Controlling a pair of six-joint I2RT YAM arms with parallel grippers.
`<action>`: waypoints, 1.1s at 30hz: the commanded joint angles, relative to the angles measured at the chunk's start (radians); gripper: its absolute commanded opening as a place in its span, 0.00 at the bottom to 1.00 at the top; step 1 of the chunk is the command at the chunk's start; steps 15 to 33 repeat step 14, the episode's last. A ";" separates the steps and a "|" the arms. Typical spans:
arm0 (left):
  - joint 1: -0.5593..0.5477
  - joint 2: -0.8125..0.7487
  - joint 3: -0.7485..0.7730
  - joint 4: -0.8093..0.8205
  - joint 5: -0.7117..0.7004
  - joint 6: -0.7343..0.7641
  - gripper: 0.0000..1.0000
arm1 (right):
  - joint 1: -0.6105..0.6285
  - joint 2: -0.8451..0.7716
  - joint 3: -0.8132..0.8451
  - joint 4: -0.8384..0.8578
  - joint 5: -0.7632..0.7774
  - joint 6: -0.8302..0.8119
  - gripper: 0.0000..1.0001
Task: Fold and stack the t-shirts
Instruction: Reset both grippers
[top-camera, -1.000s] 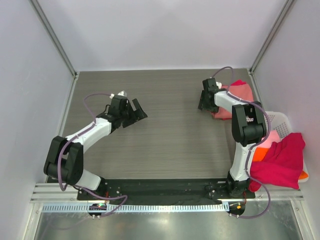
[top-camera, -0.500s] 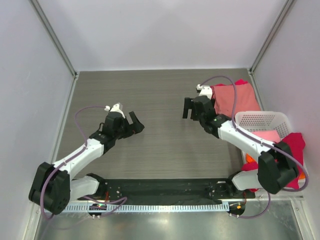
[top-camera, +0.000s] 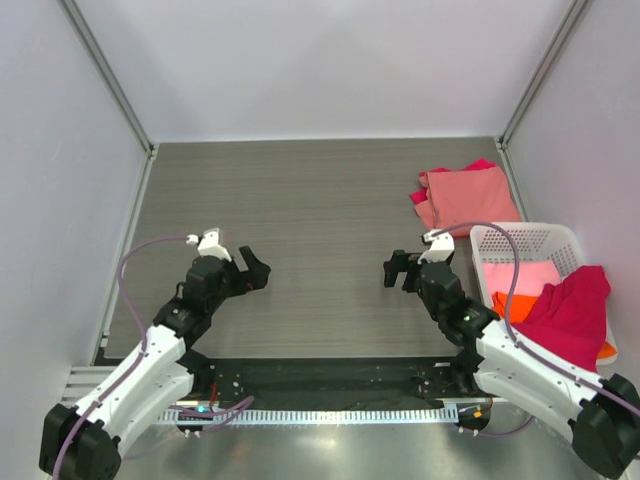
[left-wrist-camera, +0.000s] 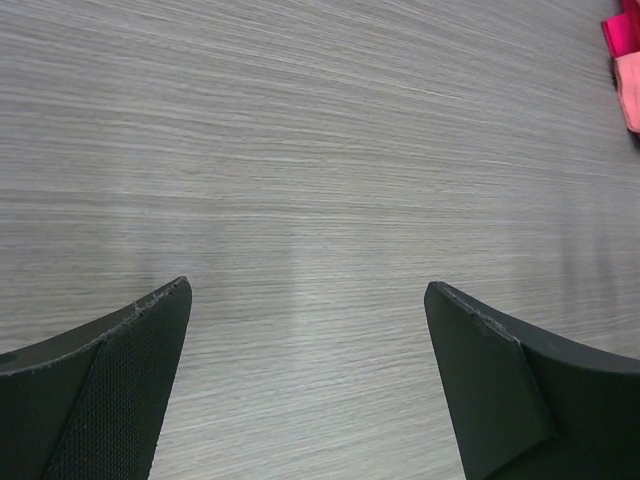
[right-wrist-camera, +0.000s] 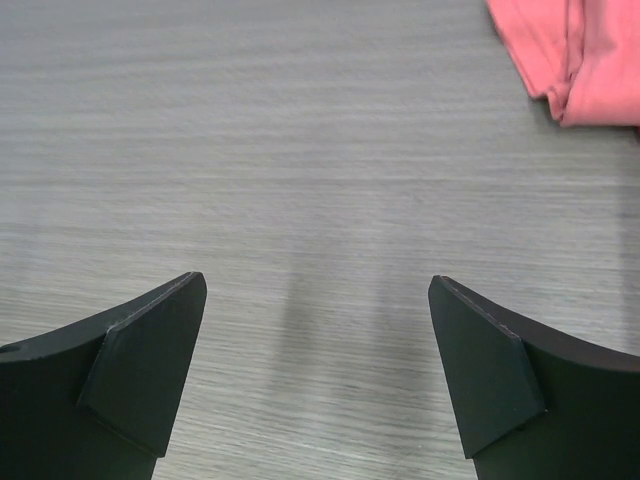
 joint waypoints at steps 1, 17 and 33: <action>-0.001 -0.065 -0.048 0.031 -0.045 0.039 0.99 | 0.001 -0.111 -0.044 0.066 0.034 0.036 1.00; -0.001 -0.167 -0.071 -0.006 -0.073 0.042 1.00 | 0.001 -0.180 -0.070 0.058 0.094 0.056 1.00; -0.001 -0.167 -0.071 -0.006 -0.073 0.042 1.00 | 0.001 -0.180 -0.070 0.058 0.094 0.056 1.00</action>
